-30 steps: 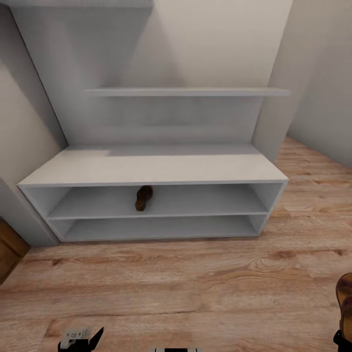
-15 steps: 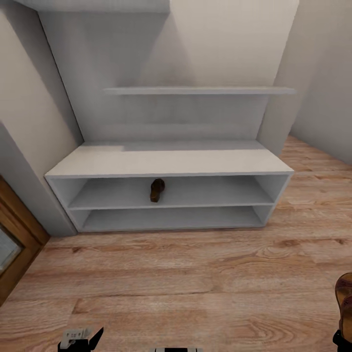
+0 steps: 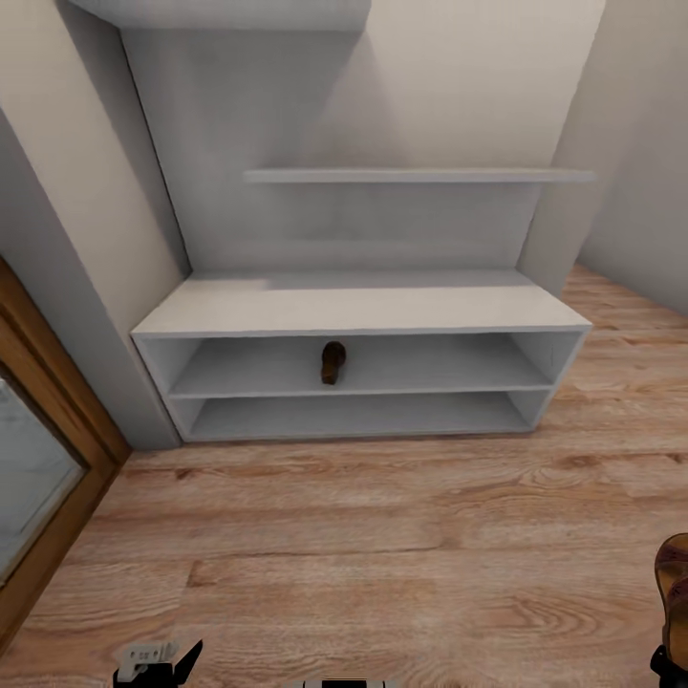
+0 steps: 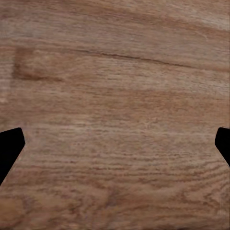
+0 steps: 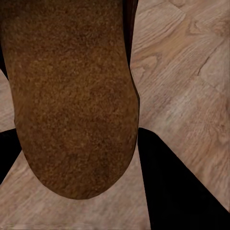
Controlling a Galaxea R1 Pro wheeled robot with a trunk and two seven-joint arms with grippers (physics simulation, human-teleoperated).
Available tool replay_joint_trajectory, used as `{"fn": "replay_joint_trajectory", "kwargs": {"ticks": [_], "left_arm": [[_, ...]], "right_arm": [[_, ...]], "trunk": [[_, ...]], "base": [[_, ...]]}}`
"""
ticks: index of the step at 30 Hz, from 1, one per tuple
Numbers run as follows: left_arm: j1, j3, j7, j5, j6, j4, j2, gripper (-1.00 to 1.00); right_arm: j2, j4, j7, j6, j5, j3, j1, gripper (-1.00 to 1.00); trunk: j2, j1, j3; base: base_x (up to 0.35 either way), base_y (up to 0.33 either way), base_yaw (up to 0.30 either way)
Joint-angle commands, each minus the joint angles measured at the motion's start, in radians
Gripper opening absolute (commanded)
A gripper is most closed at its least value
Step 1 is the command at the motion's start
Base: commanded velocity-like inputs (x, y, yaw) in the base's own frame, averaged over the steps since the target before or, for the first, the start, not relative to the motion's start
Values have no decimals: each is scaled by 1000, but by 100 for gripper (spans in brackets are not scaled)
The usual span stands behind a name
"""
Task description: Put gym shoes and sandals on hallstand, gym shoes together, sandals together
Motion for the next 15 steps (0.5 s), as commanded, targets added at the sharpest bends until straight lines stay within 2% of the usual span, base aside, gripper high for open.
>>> {"fn": "replay_joint_trajectory", "kwargs": {"ticks": [1,15], "left_arm": [[-1,3,-9,7,1,2,0,100],[-1,2,-10,7,3,2,0,100]], "right_arm": [[0,1,-7,-3,8,-3,-1,-100],[0,1,-7,-3,8,-3,-1,-100]], "trunk": [[0,0,-1],[0,0,-1]], "base": [[-76,296,0],[-17,302,0]]}}
